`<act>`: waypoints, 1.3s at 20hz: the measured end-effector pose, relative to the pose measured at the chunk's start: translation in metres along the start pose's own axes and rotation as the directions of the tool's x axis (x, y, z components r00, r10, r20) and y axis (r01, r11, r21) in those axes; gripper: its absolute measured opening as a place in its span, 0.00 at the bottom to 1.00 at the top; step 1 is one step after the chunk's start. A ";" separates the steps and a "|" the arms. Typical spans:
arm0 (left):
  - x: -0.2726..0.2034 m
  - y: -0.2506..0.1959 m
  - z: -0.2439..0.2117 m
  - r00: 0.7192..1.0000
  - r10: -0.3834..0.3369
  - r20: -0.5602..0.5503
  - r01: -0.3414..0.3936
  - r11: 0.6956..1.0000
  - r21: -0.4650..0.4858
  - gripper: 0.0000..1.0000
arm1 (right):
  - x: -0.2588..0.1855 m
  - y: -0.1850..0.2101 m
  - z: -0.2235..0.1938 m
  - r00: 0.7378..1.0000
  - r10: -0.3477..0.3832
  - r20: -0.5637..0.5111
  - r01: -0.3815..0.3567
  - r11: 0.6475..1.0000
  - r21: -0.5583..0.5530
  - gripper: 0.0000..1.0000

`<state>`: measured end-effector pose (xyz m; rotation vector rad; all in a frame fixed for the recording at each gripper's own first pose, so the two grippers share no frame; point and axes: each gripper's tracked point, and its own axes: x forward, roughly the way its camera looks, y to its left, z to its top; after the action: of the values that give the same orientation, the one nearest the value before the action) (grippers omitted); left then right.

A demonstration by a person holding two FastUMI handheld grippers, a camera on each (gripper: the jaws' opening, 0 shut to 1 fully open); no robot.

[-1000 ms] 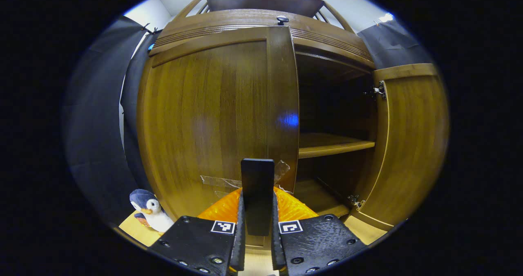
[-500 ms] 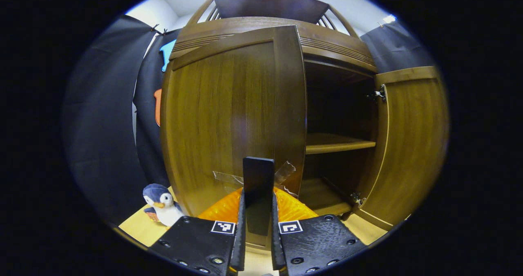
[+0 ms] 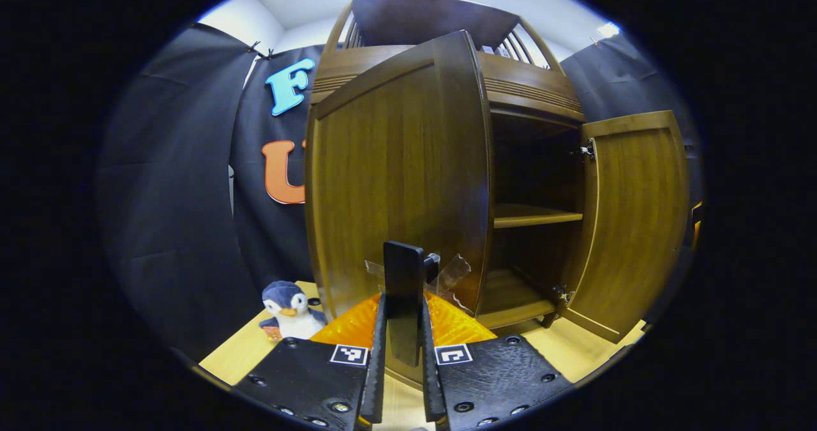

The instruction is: Open the right door of the double-door shoe cabinet with the right hand, and open the left door with the left hand.

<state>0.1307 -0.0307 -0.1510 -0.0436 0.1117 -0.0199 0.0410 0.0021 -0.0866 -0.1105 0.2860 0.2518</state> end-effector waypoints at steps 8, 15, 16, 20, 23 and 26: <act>-0.031 0.048 -0.005 1.000 0.025 0.005 -0.024 0.999 -0.023 0.24 | 0.002 0.033 0.000 0.998 0.068 0.001 -0.068 0.998 -0.016 1.00; -0.037 0.091 -0.012 1.000 0.014 -0.009 -0.015 0.998 -0.055 0.05 | 0.001 0.049 -0.002 0.996 0.088 -0.005 -0.088 0.996 -0.016 1.00; -0.035 0.097 -0.014 1.000 0.005 -0.005 -0.005 0.999 -0.042 0.05 | 0.002 0.051 -0.002 0.996 0.089 -0.007 -0.090 0.996 -0.016 1.00; -0.040 0.120 -0.020 0.999 -0.036 0.000 0.036 0.999 -0.023 0.05 | 0.002 0.059 -0.003 0.996 0.093 -0.013 -0.094 0.996 -0.013 1.00; -0.039 0.138 -0.021 0.998 -0.070 -0.001 0.070 0.997 -0.039 0.05 | 0.001 0.065 -0.005 0.995 0.099 -0.017 -0.099 0.995 -0.014 1.00; -0.036 0.158 -0.027 0.994 -0.105 -0.024 0.103 0.993 -0.055 0.05 | 0.002 0.072 -0.006 0.994 0.106 -0.022 -0.106 0.994 -0.013 1.00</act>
<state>0.0947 0.1268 -0.1805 -0.1028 0.1363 -0.1215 0.0220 0.0710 -0.0980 -0.1118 0.3121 0.3581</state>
